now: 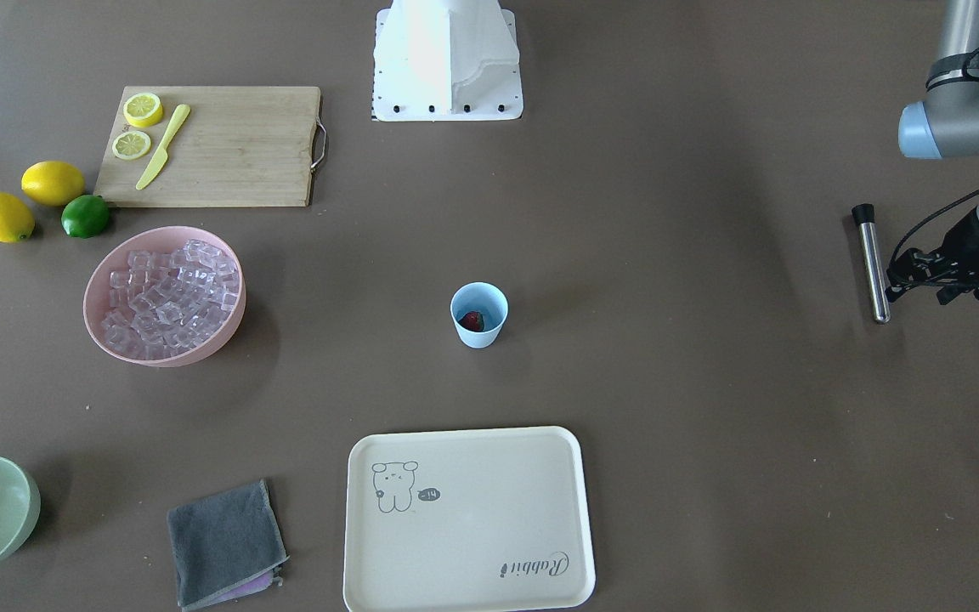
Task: Mash ice and strawberries in cup
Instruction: 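Move the left gripper to the metal pestle and grasp it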
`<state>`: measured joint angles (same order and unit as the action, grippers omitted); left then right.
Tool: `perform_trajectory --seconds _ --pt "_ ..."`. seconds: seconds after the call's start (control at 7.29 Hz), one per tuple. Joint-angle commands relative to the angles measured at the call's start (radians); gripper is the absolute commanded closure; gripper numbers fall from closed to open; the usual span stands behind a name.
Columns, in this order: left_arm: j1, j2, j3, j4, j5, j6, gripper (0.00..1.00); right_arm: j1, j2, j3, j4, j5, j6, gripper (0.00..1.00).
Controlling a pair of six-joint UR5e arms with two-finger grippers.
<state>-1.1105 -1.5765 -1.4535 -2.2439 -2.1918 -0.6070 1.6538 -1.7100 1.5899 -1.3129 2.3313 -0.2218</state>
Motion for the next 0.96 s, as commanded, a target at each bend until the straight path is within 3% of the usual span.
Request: perform_trajectory --seconds 0.0,0.69,0.82 --pt "0.044 -0.007 -0.002 -0.057 0.0 -0.069 0.16 0.011 -0.013 0.001 0.001 -0.001 -0.001 0.01" --pt "0.119 0.039 0.007 -0.12 0.014 -0.06 0.2 0.023 -0.005 -0.002 0.001 0.003 0.003 0.01" --pt "0.12 0.062 0.005 -0.147 0.014 -0.059 0.27 0.023 0.0 -0.002 -0.002 0.005 0.002 0.01"
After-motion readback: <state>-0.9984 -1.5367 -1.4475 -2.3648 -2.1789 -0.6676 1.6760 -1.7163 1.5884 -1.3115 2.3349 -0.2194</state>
